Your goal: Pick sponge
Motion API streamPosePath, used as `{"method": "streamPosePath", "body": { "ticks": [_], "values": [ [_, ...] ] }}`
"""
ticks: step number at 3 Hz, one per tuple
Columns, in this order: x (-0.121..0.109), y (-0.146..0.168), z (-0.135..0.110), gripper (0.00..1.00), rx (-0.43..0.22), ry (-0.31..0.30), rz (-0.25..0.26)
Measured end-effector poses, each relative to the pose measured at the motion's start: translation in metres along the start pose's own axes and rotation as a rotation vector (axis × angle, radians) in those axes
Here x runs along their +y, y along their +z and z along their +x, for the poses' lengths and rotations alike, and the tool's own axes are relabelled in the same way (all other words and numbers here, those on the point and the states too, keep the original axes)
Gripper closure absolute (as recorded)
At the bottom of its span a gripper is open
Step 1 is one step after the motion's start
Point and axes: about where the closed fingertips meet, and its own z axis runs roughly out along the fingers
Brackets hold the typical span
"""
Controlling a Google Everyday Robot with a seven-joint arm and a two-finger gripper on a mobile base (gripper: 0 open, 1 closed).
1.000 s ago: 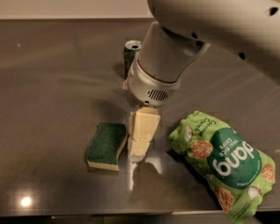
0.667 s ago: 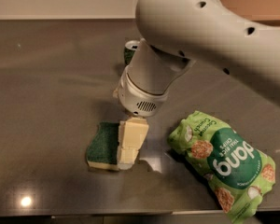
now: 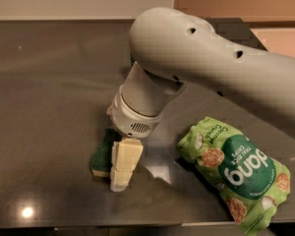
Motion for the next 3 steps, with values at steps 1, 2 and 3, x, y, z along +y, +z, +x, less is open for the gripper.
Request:
{"method": "streamPosePath", "body": {
  "ticks": [1, 2, 3],
  "values": [
    [0.0027, 0.0111, -0.0037, 0.13, 0.001, 0.001, -0.03],
    [0.003, 0.0164, -0.0058, 0.38, 0.005, 0.007, -0.055],
    [0.0005, 0.0135, -0.0077, 0.61, 0.008, 0.009, -0.069]
  ]
}}
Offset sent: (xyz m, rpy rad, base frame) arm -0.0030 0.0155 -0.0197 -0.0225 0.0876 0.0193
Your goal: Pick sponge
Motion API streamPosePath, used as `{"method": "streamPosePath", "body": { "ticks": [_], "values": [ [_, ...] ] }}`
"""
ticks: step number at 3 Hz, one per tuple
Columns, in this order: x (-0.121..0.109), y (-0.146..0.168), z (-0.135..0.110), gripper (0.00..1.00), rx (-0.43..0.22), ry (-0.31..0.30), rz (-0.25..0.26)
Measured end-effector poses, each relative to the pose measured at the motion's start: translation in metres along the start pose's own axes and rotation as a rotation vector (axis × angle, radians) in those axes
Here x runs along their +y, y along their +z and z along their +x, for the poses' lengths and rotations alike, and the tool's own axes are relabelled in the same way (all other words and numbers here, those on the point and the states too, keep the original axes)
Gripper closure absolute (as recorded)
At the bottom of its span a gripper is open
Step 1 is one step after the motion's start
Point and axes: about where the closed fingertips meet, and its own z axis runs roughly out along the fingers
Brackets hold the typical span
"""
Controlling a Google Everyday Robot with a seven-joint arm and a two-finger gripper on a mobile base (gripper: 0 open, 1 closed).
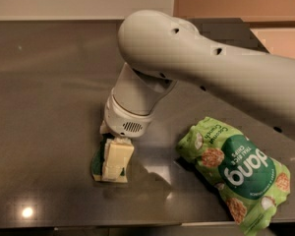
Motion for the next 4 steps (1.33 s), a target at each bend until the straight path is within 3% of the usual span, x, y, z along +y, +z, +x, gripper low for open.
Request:
{"method": "streamPosePath", "body": {
  "ticks": [1, 2, 4],
  "values": [
    [-0.002, -0.013, -0.004, 0.84, 0.001, -0.001, -0.013],
    [-0.001, -0.037, -0.012, 1.0, -0.02, -0.011, -0.023],
    [-0.004, -0.097, -0.032, 1.0, -0.091, -0.059, -0.022]
  ]
}}
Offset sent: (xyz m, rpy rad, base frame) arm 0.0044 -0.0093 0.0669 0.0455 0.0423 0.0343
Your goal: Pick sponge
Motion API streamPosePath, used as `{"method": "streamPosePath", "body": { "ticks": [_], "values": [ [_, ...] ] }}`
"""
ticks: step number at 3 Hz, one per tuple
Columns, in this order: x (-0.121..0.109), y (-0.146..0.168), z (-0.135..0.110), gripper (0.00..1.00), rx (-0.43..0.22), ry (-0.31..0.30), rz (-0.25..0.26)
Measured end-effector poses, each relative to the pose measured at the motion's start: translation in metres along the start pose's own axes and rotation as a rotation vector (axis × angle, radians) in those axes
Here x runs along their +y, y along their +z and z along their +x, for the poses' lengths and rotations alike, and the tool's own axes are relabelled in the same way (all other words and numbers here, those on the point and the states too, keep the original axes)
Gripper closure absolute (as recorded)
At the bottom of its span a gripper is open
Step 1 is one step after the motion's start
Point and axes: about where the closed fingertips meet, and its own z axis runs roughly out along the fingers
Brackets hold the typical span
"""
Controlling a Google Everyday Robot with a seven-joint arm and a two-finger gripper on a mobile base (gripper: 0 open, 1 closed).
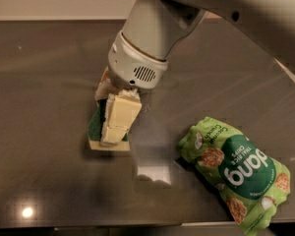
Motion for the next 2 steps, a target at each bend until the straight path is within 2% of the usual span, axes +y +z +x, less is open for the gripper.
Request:
{"method": "streamPosePath", "body": {
  "ticks": [1, 2],
  "values": [
    [-0.0138, -0.0342, -0.0123, 1.0, -0.036, -0.062, 0.032],
    [-0.014, -0.0349, -0.0131, 1.0, -0.036, -0.063, 0.035]
  ]
}}
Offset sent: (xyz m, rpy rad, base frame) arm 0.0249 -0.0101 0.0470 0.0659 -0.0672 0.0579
